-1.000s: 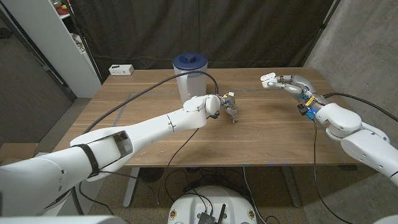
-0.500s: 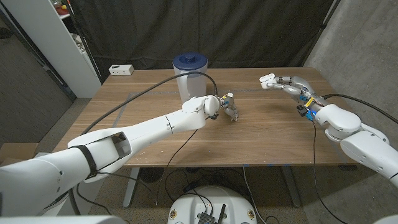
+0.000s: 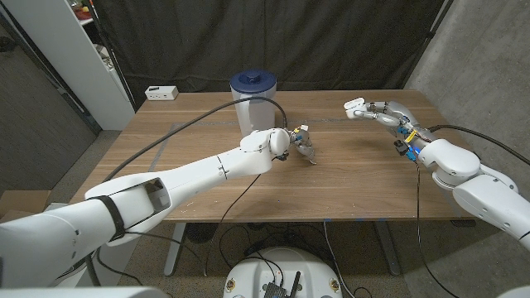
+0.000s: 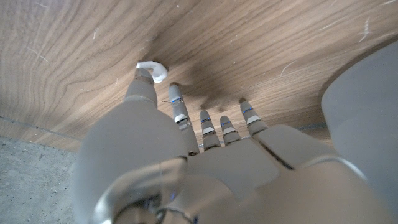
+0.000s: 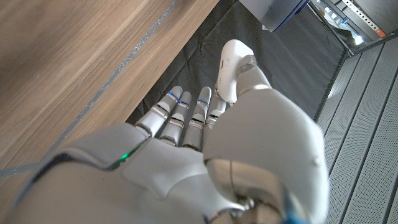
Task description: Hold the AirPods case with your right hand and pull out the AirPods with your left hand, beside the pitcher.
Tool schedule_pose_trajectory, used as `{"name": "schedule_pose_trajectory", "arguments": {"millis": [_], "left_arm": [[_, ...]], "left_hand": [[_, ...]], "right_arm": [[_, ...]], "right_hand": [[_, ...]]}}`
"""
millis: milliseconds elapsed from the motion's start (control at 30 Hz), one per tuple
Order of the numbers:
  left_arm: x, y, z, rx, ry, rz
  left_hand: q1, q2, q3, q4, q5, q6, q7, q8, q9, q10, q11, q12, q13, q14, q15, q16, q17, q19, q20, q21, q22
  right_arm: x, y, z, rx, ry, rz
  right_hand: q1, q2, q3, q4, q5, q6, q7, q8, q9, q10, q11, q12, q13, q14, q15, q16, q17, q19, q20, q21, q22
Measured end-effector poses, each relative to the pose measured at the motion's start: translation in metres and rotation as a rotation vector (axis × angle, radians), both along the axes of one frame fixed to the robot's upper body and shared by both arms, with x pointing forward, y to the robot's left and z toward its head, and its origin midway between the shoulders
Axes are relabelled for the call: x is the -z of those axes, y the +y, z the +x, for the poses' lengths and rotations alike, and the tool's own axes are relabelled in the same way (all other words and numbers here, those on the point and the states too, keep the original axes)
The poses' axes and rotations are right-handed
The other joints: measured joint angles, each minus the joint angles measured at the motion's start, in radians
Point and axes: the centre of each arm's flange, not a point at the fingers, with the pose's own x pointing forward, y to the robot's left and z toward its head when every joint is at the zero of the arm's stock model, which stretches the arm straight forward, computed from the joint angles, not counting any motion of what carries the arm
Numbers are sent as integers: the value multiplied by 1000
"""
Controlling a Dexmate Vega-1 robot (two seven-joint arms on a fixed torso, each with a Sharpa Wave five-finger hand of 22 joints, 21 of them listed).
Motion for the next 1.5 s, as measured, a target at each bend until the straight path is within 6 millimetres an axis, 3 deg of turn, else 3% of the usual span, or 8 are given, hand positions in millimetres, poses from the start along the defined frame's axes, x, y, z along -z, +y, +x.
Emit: {"name": "schedule_pose_trajectory", "arguments": {"millis": [100, 233, 567, 733, 900, 1333, 1367, 1500], "left_arm": [[0, 2, 0, -2, 2, -3], [2, 8, 0, 12, 5, -33], [-6, 5, -9, 181, -82, -191], [-8, 5, -12, 241, -107, -263], [-12, 4, -12, 290, -123, -330], [-7, 9, 1, 321, -129, -461], [-19, 2, -13, 424, -175, -533], [-21, 3, -15, 459, -186, -589]], "left_hand": [[-5, 5, 0, 0, 0, -69, -53, 0, -21, -7, -4, -8, -7, -3, 3, 0, 0, 5, 5, -7, 0], [-10, 10, 0, 0, 0, -85, -67, 13, -33, -3, -8, -3, -7, 21, -7, 8, 0, 28, 6, -8, 0], [-13, 13, -3, -3, 0, -39, -39, 27, -43, 20, -20, 12, -7, 53, -20, 8, 0, 72, -25, -7, 5], [-13, 13, -3, -5, 0, -15, -8, 35, -43, 31, -20, 16, -7, 70, -24, 15, 4, 95, -23, -2, 5], [-13, 13, 2, -10, 0, -3, 3, 43, -43, 42, -21, 20, -7, 79, -25, 15, 5, 112, -29, 2, 5], [-13, 13, 10, -18, 0, 114, 56, 71, -42, 123, -40, 57, 1, 150, -55, 26, 4, 167, -53, 9, 5], [-13, 13, 7, -21, 0, 124, 58, 71, -42, 128, -41, 59, 1, 151, -54, 26, 4, 168, -53, 9, 6], [-13, 13, 4, -24, 0, 148, 62, 78, -42, 140, -47, 61, 5, 165, -55, 26, 4, 180, -59, 9, 9]], "right_arm": [[-1, 1, -1, -2, -1, -4], [0, 2, -1, -5, 2, -10], [0, 1, 3, -8, 10, -17], [1, -1, 6, -6, 16, -14], [2, -4, 8, -3, 22, -7], [4, -8, 12, 9, 27, 5], [4, -9, 13, 13, 29, 6], [4, -9, 14, 19, 28, 5]], "right_hand": [[0, 0, 0, 0, 4, 0, 0, -3, 0, 0, 0, 0, 0, 0, 0, 0, 0, 0, 0, 0, 0], [0, 0, 0, 0, 4, 0, 0, -2, 0, 0, 0, 0, 0, 0, 0, 0, 0, 0, 0, 0, 0], [1, -1, 0, 0, 4, 0, 0, -2, 0, 0, 0, 0, 0, 0, 0, 0, 0, 0, 0, 0, 0], [2, -1, 0, 0, 4, 3, 3, -2, 0, 0, 0, 0, 5, -4, -4, 0, 0, 0, 0, 0, 0], [2, -1, 0, 0, 4, 6, 6, -2, 0, 0, 0, 0, 5, -4, -4, 0, 0, 0, 0, 0, 0], [4, -4, 0, 0, 3, 6, 6, -5, 0, 0, 0, 0, 5, -4, -4, 0, 0, -5, 5, 0, 0], [4, -4, 0, 0, 4, 6, 6, -5, 0, 0, 0, 0, 5, -4, -4, 0, 0, -5, 5, 0, 0], [4, -4, 0, 0, 4, 6, 6, -6, 0, 0, 0, 0, 5, -4, -4, 0, 0, -5, 5, 0, 0]]}}
